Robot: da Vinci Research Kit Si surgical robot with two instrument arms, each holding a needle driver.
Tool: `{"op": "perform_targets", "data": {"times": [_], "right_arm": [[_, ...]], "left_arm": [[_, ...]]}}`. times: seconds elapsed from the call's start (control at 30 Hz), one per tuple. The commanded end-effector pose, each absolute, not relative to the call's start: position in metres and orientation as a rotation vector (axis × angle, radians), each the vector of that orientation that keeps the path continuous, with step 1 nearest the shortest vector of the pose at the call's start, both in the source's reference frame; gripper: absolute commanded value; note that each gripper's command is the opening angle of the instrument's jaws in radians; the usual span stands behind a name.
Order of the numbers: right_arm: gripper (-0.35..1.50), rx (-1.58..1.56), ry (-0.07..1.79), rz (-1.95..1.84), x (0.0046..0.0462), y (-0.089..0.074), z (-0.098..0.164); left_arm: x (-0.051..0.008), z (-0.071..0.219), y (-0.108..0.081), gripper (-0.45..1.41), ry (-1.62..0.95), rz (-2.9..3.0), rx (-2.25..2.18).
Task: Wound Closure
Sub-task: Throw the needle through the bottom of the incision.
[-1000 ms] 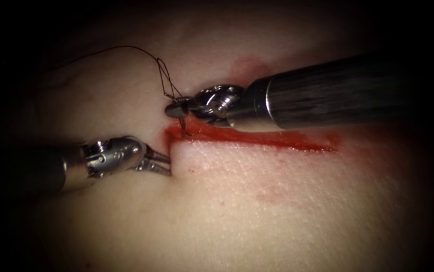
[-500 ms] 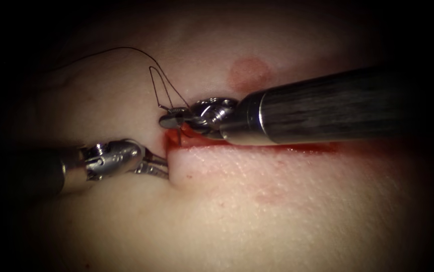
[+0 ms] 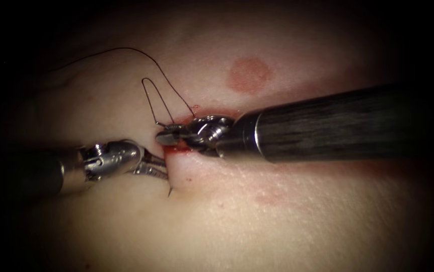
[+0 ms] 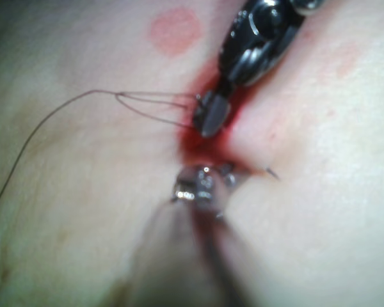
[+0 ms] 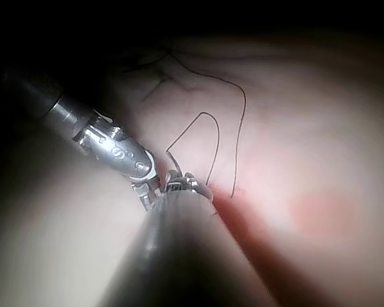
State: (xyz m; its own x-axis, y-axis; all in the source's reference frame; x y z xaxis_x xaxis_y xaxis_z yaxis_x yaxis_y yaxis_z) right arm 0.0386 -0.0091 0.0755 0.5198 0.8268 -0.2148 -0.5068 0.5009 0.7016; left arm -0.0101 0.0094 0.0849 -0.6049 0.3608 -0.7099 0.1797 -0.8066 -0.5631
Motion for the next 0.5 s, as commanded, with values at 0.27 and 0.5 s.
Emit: {"op": "perform_targets", "data": {"times": [0.27, 0.5], "right_arm": [[-0.35, 0.632, 0.576, 0.855, 0.0390, -0.0101, 0.0759], [-0.35, 0.653, 0.538, 0.838, 0.0387, -0.0129, 0.0768]], "left_arm": [[-0.0106, 0.0856, 0.0092, -0.16, -0.934, 2.556, -1.343], [-0.0106, 0.0856, 0.0092, -0.16, -0.934, 2.556, -1.343]]}}
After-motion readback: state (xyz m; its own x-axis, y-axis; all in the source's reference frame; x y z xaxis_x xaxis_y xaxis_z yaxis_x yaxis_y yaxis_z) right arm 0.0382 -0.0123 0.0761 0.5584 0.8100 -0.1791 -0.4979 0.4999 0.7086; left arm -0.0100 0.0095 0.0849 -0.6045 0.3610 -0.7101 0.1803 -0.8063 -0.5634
